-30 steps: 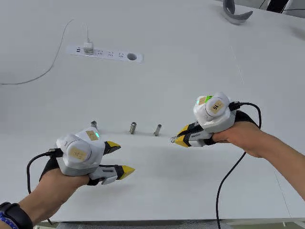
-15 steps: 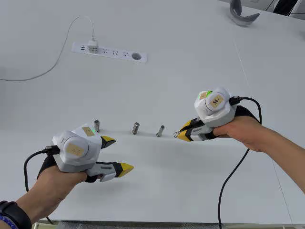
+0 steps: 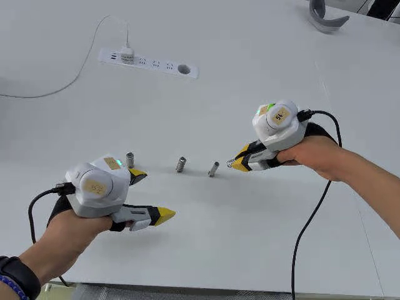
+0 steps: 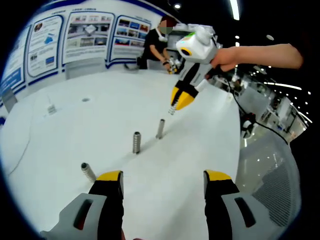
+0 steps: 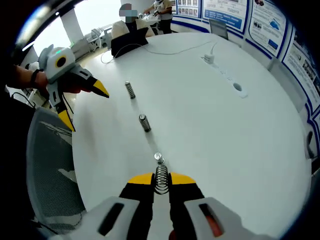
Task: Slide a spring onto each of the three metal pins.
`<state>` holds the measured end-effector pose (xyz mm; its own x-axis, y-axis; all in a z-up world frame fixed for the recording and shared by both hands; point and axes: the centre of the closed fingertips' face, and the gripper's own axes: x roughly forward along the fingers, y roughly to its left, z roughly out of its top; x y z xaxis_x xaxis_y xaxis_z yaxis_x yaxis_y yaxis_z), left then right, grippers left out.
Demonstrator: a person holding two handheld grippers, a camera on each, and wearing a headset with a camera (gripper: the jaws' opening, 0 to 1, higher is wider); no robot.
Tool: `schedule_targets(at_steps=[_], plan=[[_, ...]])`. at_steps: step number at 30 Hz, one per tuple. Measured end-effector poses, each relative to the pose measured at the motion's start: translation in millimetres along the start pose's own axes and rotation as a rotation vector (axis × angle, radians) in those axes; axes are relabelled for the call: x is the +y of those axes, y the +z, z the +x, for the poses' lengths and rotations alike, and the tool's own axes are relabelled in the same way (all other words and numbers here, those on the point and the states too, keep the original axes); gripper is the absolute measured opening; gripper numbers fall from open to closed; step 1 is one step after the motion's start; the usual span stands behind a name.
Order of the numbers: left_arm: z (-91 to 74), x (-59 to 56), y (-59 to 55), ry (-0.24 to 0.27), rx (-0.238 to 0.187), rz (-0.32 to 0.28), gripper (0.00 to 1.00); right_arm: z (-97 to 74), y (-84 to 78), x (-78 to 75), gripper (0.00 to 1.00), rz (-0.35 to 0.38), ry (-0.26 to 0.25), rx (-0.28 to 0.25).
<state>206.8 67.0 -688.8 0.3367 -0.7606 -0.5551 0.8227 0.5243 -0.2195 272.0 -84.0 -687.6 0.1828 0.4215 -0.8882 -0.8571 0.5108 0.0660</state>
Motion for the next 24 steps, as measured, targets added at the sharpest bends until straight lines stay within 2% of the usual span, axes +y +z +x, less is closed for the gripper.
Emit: schedule_targets(at_steps=[13,24], plan=[[-6.2,4.5,-1.2,0.005,-0.009,-0.029,0.71,9.8,7.2,1.0,0.12,-0.028,0.028,0.026],[-10.4,6.9,-4.2,0.011,-0.01,-0.048,0.71,18.9,10.3,3.7,0.12,-0.048,0.049,0.048]])
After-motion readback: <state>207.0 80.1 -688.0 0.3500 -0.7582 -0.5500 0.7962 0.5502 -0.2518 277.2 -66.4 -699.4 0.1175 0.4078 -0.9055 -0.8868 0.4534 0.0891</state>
